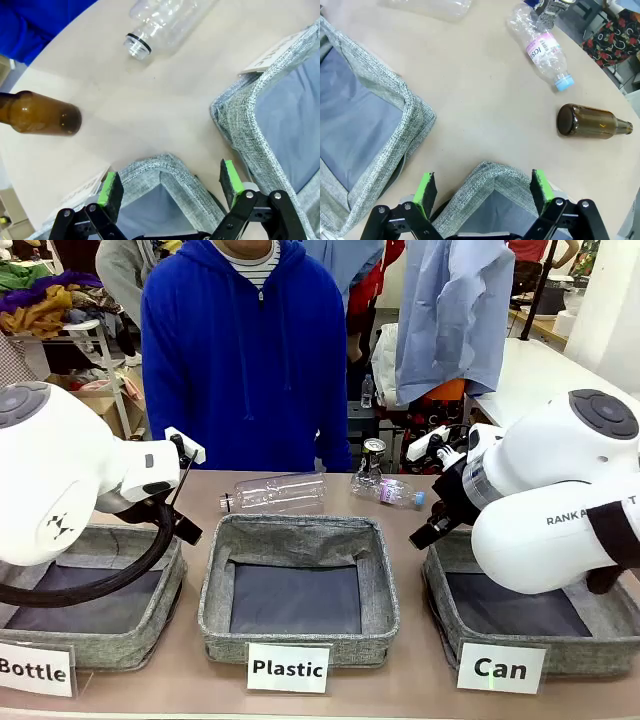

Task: Sort the can waste into the basket.
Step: Pick up the can waste from the table and place it in the right Fabric basket.

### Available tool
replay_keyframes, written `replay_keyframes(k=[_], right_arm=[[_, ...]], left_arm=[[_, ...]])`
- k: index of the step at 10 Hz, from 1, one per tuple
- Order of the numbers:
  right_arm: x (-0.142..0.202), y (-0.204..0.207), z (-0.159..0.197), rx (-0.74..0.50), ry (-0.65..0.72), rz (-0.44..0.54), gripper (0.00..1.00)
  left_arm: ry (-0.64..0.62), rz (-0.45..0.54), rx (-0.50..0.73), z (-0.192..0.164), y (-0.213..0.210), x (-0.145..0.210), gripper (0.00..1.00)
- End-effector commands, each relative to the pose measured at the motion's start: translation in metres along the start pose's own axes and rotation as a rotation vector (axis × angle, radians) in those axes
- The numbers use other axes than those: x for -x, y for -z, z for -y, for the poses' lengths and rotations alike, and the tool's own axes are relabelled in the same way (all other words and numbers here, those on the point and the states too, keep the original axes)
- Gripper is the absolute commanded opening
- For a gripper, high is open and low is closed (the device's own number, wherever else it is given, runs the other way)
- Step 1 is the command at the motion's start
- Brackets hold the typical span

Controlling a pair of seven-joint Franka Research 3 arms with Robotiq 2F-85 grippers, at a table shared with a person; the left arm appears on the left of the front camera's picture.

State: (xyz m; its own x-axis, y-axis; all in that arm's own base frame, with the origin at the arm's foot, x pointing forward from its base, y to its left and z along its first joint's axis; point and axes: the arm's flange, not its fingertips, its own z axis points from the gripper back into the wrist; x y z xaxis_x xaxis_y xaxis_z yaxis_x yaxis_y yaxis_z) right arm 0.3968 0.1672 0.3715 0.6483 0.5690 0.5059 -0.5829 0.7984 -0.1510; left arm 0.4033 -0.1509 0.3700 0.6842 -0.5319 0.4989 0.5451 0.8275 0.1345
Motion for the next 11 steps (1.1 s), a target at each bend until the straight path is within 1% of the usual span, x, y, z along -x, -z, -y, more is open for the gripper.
replay_keyframes(k=[1,11], right_arm=[[0.0,0.0,0.0,0.0,0.0,0.0,1.0],[0.0,0.0,0.0,0.0,0.0,0.0,1.0]], left_arm=[[0.0,0.0,0.0,0.0,-0.0001,-0.0001,1.0],[0.0,0.0,0.0,0.0,-0.0001,-0.0001,1.0]])
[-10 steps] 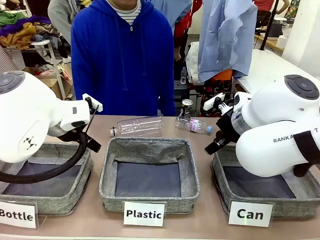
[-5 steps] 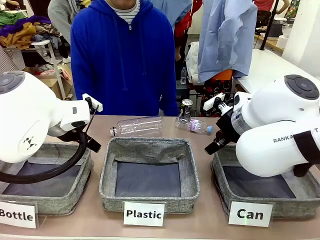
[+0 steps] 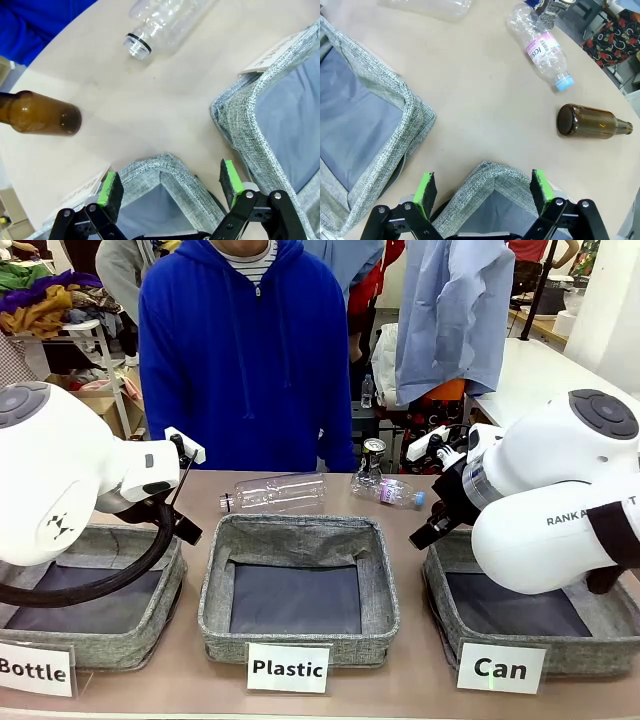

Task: Sort the can waste into the basket.
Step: Pick up the can waste from the table and place it in the right Fabric basket.

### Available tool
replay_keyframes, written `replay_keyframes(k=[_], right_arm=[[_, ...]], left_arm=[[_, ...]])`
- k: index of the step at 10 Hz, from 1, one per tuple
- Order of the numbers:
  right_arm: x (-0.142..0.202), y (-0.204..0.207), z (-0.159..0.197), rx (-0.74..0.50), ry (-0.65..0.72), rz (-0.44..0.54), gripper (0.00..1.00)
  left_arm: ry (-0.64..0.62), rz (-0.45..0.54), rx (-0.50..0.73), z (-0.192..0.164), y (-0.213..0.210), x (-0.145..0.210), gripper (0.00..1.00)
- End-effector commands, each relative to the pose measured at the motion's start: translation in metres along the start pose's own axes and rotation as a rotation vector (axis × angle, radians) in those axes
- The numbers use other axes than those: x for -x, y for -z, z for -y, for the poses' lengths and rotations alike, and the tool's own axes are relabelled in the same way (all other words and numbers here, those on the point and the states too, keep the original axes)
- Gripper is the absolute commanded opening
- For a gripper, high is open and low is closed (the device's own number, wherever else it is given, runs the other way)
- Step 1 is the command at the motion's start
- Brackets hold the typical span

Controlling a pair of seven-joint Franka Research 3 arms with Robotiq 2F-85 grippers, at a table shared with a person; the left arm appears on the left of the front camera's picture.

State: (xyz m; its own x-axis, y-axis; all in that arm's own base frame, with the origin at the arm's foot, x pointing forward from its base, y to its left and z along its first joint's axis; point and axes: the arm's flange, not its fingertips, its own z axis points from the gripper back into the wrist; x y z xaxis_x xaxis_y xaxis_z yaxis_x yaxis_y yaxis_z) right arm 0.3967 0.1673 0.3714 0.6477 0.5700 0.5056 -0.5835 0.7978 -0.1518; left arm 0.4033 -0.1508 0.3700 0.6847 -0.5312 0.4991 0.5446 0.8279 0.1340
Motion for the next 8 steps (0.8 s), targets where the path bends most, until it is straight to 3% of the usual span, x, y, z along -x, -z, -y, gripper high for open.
replay_keyframes(k=[1,4,5,7,8], right_arm=[[0.0,0.0,0.0,0.0,0.001,0.0,1.0],[0.0,0.0,0.0,0.0,0.0,0.0,1.0],[-0.008,-0.026,0.01,-0.021,0.027,-0.006,1.0],[-0.024,-0.096,0.029,-0.179,0.282,-0.026,1.0],[-0.018,-0.125,0.036,-0.278,0.318,-0.046,1.0]], left_arm=[[0.001,0.0,0.0,0.0,0.0,0.0,1.0],[0.0,0.0,0.0,0.0,0.0,0.0,1.0],[-0.025,0.024,0.016,0.004,-0.025,-0.012,1.0],[-0.196,0.015,0.108,0.007,-0.099,-0.032,1.0],[-0.224,0.042,0.196,0.002,-0.136,-0.026,1.0]])
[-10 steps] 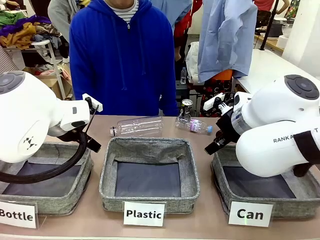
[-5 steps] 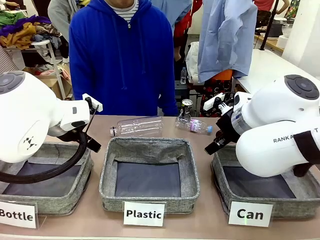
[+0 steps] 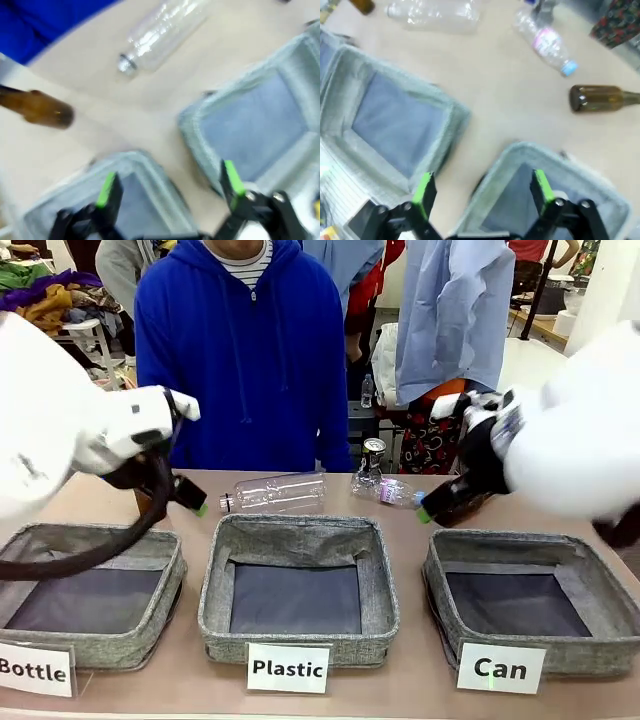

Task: Sort the can waste into the basket.
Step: Pick up the can waste from the table and place it in the right Fabric basket.

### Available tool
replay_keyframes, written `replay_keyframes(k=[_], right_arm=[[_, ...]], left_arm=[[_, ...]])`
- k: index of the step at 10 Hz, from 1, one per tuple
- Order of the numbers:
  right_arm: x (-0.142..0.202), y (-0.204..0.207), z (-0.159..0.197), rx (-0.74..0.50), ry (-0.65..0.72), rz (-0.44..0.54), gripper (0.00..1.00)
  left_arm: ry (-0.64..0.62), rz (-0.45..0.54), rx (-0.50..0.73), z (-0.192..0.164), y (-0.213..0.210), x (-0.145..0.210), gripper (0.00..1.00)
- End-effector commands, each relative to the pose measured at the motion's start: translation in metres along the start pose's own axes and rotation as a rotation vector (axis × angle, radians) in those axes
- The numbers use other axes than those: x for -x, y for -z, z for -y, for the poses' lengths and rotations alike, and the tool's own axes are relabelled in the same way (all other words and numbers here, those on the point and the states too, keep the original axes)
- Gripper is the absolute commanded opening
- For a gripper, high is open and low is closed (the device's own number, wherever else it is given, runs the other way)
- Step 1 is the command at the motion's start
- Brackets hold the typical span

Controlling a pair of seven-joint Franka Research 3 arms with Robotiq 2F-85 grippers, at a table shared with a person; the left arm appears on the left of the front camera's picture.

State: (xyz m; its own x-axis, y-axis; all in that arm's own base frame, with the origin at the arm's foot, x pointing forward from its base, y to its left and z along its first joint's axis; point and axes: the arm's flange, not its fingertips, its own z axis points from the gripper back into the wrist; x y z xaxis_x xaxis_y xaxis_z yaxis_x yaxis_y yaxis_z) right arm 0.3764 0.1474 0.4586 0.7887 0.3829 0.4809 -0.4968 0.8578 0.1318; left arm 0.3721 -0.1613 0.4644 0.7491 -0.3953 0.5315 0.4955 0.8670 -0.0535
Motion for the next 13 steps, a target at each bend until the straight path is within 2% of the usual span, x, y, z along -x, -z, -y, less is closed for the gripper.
replay_keyframes(k=[1,2,4,5,6,8,10,11,12,13], right_arm=[[0.012,-0.064,0.021,-0.188,0.131,-0.053,1.0],[0.029,-0.082,0.039,-0.302,0.196,-0.036,1.0],[0.072,-0.109,0.095,-0.457,0.402,0.104,1.0],[0.099,-0.112,0.132,-0.543,0.532,0.188,1.0],[0.121,-0.106,0.165,-0.615,0.653,0.23,1.0],[0.156,-0.085,0.21,-0.719,0.84,0.268,1.0],[0.175,-0.072,0.229,-0.738,0.93,0.306,1.0],[0.181,-0.071,0.233,-0.699,0.958,0.329,1.0],[0.176,-0.084,0.245,-0.718,0.941,0.275,1.0],[0.176,-0.084,0.245,-0.718,0.941,0.275,1.0]], left_arm=[[-0.089,0.026,0.252,-0.019,-0.079,0.015,1.0],[-0.135,0.045,0.407,-0.042,-0.1,0.034,1.0],[-0.258,0.097,0.668,-0.109,-0.125,0.076,1.0],[-0.396,0.154,0.749,-0.153,-0.122,0.099,1.0],[-0.514,0.215,0.857,-0.189,-0.111,0.122,1.0],[-0.682,0.349,0.973,-0.235,-0.079,0.158,1.0],[-0.778,0.504,1.063,-0.239,-0.046,0.174,1.0],[-0.81,0.575,1.041,-0.241,-0.039,0.176,1.0],[-0.791,0.64,0.933,-0.235,-0.037,0.17,1.0],[-0.832,0.524,1.028,-0.259,-0.049,0.187,1.0]])
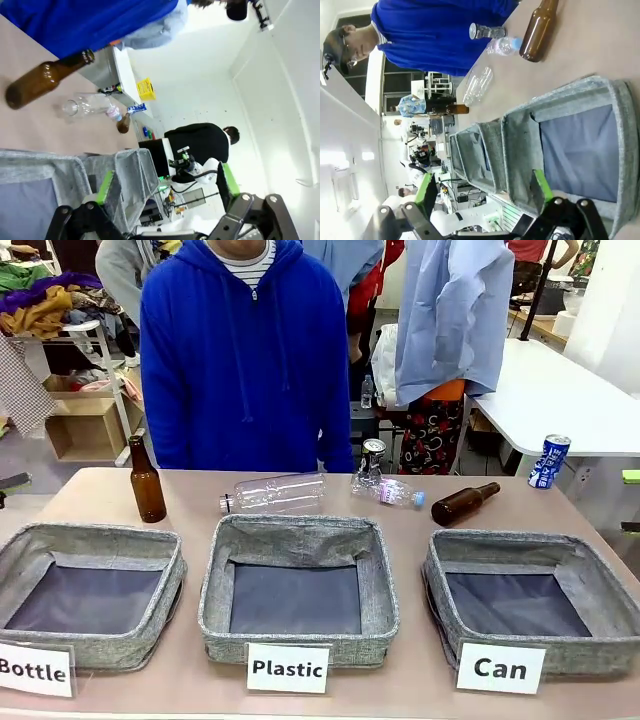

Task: Sort the can waste into the basket.
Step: Pick up the can waste from the table and place it in the right Fabric basket.

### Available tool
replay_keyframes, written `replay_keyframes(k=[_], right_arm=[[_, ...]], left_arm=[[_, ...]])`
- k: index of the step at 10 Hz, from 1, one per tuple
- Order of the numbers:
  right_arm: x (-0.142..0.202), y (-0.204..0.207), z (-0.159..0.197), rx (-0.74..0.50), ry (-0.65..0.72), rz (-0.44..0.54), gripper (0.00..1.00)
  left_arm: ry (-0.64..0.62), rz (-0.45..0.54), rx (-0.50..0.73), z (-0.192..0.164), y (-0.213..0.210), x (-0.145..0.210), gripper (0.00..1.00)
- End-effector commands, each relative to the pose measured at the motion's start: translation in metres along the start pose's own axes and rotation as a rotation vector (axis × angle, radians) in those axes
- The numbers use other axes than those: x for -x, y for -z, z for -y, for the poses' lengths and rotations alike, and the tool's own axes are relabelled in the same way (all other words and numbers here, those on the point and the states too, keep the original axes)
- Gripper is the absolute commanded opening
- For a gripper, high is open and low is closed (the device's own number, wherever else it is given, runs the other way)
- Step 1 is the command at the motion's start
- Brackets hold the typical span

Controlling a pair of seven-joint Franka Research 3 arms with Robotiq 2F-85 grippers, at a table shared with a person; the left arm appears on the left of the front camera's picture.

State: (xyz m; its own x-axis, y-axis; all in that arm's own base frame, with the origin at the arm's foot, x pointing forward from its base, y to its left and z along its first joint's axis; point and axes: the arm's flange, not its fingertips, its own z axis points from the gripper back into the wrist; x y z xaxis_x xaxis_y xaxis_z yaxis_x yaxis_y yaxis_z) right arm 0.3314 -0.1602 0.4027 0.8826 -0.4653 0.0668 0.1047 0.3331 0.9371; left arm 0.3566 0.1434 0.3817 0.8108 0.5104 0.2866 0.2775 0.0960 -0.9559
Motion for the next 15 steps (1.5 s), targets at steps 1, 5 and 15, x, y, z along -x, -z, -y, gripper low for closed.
replay_keyframes(k=[1,5,15], right_arm=[[0.002,-0.004,-0.012,-0.007,-0.033,-0.008,1.0],[0.004,-0.002,-0.009,0.007,-0.017,-0.014,1.0],[-0.105,0.018,-0.005,0.579,-1.172,0.332,1.0]], left_arm=[[-0.015,-0.054,-0.007,0.014,-0.016,0.006,1.0],[-0.015,-0.054,-0.007,0.014,-0.016,0.006,1.0],[-0.015,-0.054,-0.007,0.014,-0.016,0.006,1.0]])
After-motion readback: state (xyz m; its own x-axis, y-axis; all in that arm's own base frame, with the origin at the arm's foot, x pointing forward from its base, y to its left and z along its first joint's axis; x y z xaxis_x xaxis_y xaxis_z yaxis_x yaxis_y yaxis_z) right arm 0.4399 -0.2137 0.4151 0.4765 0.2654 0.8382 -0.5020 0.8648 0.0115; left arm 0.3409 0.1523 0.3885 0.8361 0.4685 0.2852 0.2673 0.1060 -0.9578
